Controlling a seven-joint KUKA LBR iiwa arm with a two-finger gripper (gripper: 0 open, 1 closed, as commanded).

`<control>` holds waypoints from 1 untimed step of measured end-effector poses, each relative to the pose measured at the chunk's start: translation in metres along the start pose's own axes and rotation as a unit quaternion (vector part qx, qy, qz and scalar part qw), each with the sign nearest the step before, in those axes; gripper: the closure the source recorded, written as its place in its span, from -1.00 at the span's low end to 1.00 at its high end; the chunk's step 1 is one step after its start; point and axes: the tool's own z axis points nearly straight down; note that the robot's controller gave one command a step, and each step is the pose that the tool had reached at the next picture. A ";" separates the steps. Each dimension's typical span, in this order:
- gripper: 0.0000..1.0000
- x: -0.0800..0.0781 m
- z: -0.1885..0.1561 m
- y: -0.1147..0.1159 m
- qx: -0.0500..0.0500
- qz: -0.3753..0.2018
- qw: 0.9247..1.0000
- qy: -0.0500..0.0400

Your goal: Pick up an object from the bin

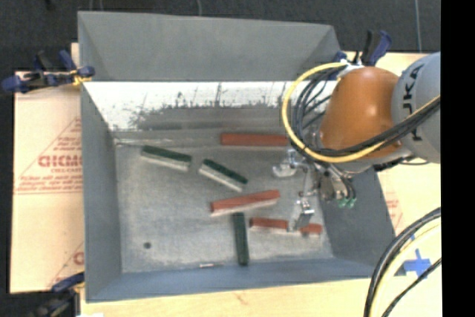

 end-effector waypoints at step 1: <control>1.00 0.036 0.072 0.006 0.000 -0.207 0.978 -0.004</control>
Offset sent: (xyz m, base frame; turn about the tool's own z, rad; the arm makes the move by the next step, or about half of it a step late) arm 0.0000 0.0000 0.0000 0.0000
